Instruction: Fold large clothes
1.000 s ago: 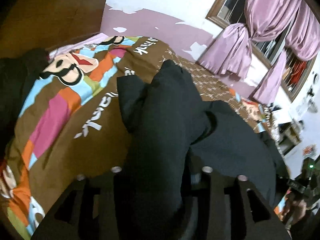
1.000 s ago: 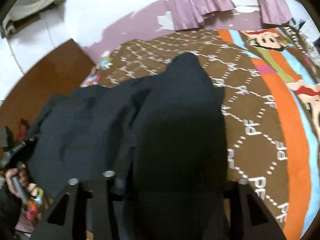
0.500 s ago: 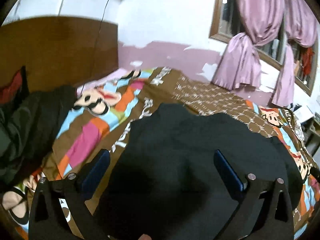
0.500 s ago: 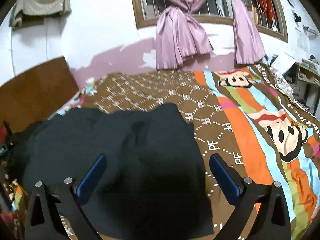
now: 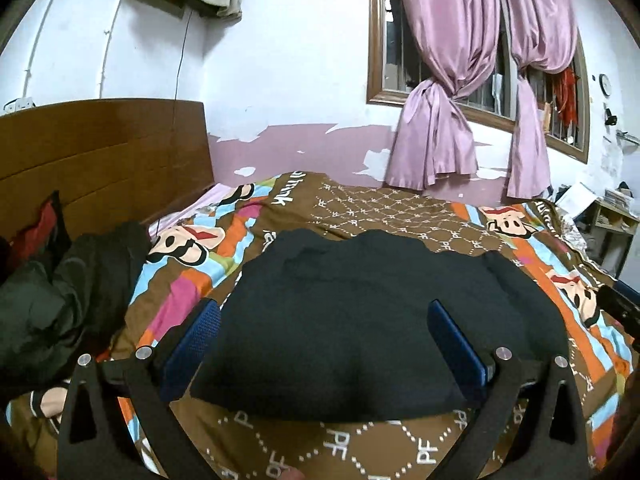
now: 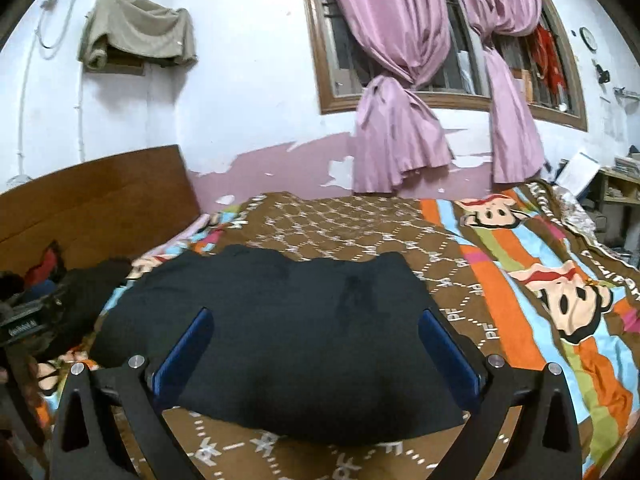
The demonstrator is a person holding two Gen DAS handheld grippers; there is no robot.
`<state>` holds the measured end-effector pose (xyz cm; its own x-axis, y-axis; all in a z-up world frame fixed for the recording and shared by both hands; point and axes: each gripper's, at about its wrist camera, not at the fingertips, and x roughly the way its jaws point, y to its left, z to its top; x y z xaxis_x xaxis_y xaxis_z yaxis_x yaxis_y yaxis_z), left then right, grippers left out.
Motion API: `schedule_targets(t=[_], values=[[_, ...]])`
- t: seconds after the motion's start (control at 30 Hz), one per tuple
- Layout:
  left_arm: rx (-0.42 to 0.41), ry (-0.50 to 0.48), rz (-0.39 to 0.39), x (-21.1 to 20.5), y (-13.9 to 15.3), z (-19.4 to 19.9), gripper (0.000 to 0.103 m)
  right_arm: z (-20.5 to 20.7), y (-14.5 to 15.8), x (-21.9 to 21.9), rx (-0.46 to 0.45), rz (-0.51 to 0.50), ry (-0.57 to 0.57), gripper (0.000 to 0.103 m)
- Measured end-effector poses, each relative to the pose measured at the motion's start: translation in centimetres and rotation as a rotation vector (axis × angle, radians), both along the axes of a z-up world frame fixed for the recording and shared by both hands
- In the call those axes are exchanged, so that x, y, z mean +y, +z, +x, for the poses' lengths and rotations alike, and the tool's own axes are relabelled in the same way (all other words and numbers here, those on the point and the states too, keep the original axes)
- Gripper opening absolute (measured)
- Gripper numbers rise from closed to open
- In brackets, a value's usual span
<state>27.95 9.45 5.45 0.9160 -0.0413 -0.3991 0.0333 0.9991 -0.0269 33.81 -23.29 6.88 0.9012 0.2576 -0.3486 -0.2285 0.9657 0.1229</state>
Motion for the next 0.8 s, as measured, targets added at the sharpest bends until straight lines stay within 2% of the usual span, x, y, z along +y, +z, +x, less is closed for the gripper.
schedule_targets(t=[0.13,0.37,0.6,0.8], values=[[-0.012,0.01,0.013,-0.1,-0.7,-2.5,0.101,-2.1,-0.3,1.4,-0.004,-0.015,0.026,0.103],[-0.024,0.036,0.045,0.8,-3.0,-6.0,0.101,-5.0,-3.0,3.7,0.04,-0.047,0.072,0.103],[-0.006,-0.011,0.043,1.1,-5.2,-7.3,0.101,-6.4,-4.8,5.4,0.041,-0.08,0.079,0.103],[0.008,-0.053,0.076,0.6,-7.2,-7.9,0.101,-7.0,-6.1,6.4,0.028,-0.131,0.079,0.103]])
